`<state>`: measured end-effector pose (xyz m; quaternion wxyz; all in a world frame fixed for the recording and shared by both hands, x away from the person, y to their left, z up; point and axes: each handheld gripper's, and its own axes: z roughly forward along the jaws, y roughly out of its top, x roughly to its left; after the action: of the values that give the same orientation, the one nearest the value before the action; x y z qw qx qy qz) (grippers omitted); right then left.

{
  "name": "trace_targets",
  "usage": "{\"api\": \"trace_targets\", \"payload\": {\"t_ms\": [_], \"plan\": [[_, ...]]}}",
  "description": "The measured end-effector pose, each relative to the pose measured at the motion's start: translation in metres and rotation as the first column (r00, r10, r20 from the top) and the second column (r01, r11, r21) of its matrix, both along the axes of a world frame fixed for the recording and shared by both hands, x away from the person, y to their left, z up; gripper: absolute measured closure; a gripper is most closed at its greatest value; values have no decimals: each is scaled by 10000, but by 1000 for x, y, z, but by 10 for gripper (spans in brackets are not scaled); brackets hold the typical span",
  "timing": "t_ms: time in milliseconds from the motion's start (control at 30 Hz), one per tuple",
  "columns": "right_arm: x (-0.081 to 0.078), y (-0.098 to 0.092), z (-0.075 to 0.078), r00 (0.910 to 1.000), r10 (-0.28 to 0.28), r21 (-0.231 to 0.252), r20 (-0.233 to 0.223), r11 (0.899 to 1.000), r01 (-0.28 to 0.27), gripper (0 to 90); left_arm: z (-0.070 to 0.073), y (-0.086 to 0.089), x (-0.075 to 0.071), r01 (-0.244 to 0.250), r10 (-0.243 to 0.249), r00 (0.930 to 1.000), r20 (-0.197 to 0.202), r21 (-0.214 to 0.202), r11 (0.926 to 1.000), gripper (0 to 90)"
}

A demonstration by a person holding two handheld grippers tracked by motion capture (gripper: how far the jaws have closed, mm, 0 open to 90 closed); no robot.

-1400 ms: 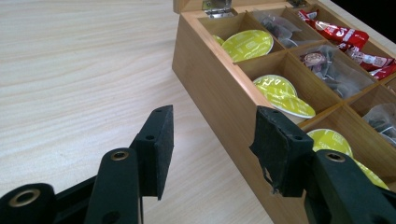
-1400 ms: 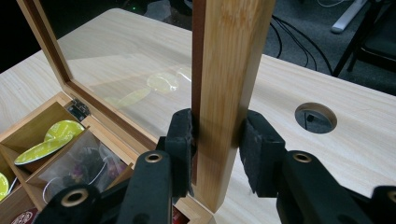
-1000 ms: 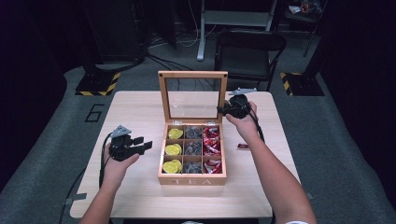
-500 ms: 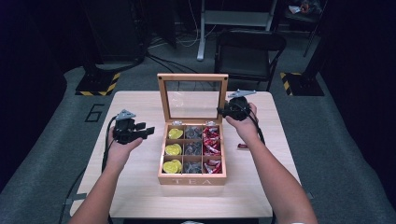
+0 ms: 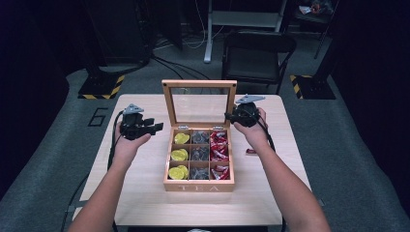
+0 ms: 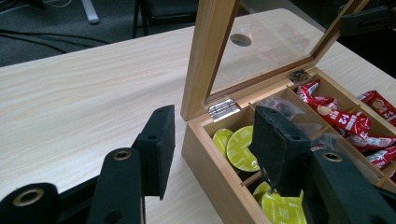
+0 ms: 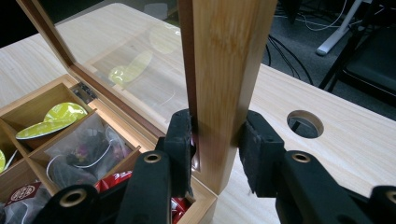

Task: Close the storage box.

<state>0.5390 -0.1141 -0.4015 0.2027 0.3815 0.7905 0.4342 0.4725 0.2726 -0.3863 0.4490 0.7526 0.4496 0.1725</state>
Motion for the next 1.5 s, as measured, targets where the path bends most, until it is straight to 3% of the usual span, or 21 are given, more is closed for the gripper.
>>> {"api": "trace_targets", "payload": {"t_ms": [1000,1067,1300,1500], "plan": [[-12,-4,-4,9990,254,219,362,9994,-262,628,27,-20,18,447,-459,9979,456,257,9987,516],[-13,-4,-5,9989,247,237,405,9994,-257,627,27,-21,18,505,-518,9967,633,229,9985,510],[-15,-3,-5,9988,214,273,433,9994,-225,622,25,-21,19,437,-465,9971,599,471,9979,537],[-19,-3,-5,9986,254,160,462,9995,-261,613,27,-30,18,849,-890,9924,849,503,9951,565]]}}
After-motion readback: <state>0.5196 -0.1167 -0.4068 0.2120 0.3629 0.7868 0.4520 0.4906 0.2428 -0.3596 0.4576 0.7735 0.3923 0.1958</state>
